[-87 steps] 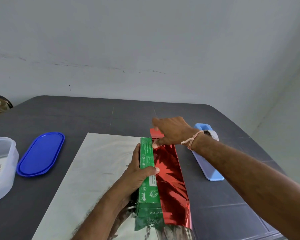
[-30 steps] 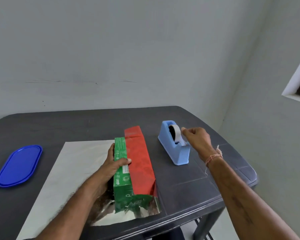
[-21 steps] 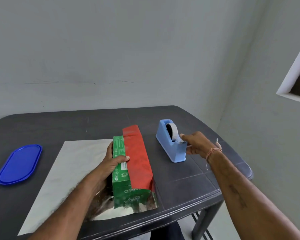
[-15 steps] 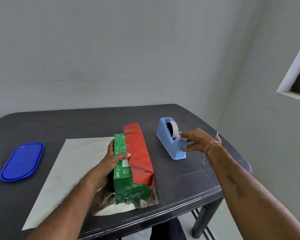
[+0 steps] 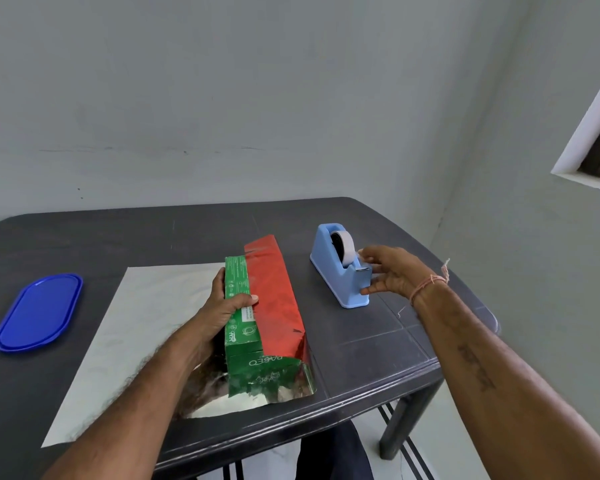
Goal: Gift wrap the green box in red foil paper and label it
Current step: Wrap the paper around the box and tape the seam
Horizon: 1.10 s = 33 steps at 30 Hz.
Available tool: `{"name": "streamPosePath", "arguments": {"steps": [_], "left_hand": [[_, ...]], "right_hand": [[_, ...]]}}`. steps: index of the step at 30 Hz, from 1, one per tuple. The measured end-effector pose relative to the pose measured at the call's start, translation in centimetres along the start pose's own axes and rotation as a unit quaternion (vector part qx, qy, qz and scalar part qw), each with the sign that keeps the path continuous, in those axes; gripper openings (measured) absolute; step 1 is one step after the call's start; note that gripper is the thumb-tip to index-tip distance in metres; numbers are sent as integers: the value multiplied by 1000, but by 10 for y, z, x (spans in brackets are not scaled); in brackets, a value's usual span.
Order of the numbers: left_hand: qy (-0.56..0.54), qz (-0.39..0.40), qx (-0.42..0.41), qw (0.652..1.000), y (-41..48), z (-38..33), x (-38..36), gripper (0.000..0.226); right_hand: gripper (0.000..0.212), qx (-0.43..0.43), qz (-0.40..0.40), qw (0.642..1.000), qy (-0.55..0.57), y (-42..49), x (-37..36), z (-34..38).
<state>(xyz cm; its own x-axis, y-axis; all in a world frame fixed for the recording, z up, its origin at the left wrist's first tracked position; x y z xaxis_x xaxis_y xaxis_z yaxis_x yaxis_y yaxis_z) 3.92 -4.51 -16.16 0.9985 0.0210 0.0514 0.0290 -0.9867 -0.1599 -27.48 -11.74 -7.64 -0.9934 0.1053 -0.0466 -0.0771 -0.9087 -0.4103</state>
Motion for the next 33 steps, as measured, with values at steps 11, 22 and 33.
{"name": "streamPosePath", "arguments": {"steps": [11, 22, 33], "left_hand": [[14, -6, -6, 1000, 0, 1, 1, 107], [3, 4, -3, 1000, -6, -2, 0, 106], [12, 2, -13, 1000, -10, -6, -1, 101]], "right_hand": [[33, 45, 1, 995, 87, -7, 8, -32], [40, 92, -15, 987, 131, -5, 13, -63], [25, 108, -25, 978, 176, -12, 9, -84]]}}
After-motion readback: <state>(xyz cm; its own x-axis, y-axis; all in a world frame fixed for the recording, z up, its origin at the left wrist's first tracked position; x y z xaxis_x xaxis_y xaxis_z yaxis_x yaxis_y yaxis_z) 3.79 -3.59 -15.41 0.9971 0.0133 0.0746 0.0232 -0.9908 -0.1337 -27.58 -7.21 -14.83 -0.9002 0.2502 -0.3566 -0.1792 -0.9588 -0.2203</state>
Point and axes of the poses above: each hand's wrist, its own y-axis towards the middle knuckle, its own x-axis out of the back of the hand, z = x × y, the point moved 2 cm from there along y, towards the middle knuckle, and after that the axes turned 12 degrees about y, right-handed, at the moved point
